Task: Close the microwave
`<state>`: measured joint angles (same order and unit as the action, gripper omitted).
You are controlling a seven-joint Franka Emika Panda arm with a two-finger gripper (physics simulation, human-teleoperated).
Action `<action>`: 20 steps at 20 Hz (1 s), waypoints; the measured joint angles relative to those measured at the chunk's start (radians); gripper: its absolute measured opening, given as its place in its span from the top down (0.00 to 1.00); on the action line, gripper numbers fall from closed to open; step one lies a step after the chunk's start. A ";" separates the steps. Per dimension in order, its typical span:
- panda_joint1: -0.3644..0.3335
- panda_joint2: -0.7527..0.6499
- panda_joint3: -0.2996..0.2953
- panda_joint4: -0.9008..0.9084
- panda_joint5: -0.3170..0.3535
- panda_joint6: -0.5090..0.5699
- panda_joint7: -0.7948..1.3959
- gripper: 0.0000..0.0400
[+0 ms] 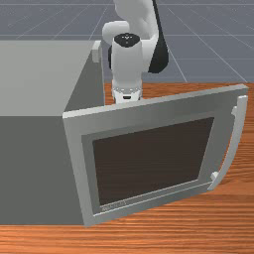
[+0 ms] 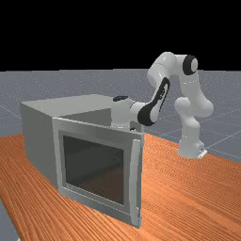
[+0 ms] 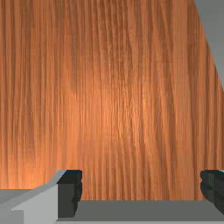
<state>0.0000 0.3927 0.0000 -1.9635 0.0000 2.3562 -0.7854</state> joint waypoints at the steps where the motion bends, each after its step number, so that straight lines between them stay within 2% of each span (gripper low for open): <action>1: 0.000 0.000 0.000 0.000 0.000 0.000 0.000 0.38; 2: 0.002 -0.005 -0.002 -0.003 0.004 -0.005 0.018 0.23; 3: 0.002 -0.010 -0.004 -0.003 0.007 -0.008 0.028 0.14; 5: 0.003 -0.015 -0.006 -0.004 0.010 -0.010 0.039 0.05; 6: 0.009 -0.116 -0.026 -0.068 0.017 -0.156 0.246 0.42; 7: 0.005 -0.248 -0.045 -0.081 0.035 -0.268 0.451 0.64; 8: -0.004 -0.348 -0.058 -0.082 0.052 -0.325 0.663 0.78; 9: -0.002 -0.413 -0.057 -0.096 0.065 -0.344 0.884 0.87; 11: -0.011 -0.495 -0.050 -0.135 0.079 -0.340 1.252 0.95; 13: -0.027 -0.523 -0.050 -0.154 0.081 -0.335 1.395 0.98; 20: -0.045 -0.498 -0.065 -0.113 0.095 -0.336 1.473 1.00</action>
<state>-0.0451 -0.1050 -0.0651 -2.0761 0.0951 2.0200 0.6872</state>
